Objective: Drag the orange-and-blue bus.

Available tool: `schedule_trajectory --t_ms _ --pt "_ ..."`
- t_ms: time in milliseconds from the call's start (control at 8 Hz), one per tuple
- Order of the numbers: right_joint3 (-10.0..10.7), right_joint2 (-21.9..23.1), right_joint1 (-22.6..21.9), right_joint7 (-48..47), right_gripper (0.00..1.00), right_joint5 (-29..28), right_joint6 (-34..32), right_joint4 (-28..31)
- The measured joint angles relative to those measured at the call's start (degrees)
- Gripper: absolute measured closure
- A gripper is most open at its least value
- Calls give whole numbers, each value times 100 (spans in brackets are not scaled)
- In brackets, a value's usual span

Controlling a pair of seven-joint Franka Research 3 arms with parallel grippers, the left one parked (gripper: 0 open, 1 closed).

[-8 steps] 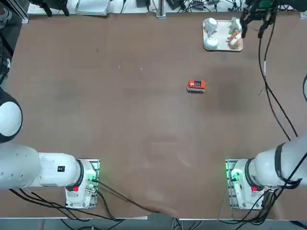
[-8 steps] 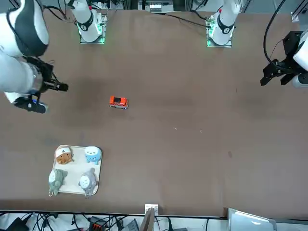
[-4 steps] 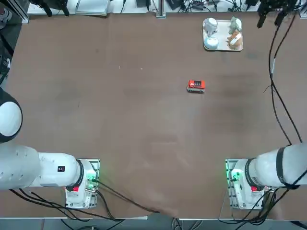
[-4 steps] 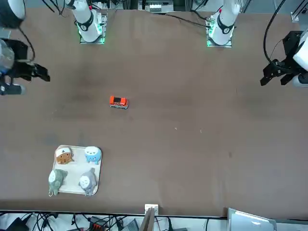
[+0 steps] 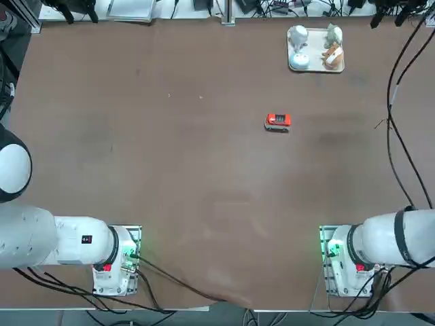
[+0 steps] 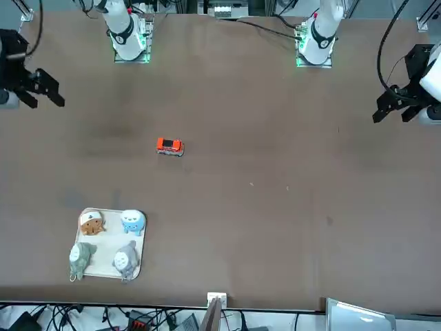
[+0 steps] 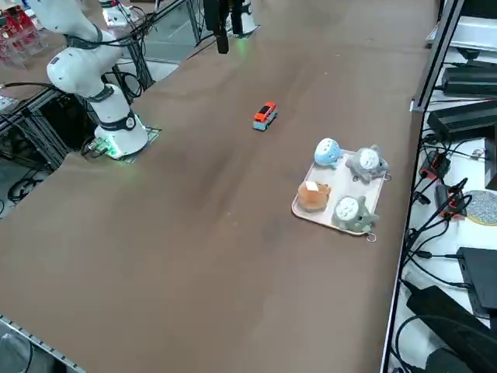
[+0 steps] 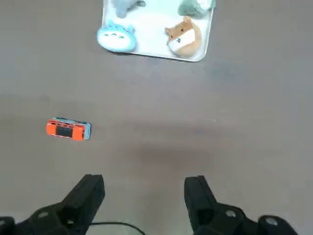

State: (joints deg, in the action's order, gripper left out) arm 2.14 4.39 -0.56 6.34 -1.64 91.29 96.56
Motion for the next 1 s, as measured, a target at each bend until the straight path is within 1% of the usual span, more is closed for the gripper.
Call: schedule_trajectory --t_ms 375,1000 --pt "-8 55 49 152 0 -11 32 160" --pt "-11 128 55 191 0 201 21 251"
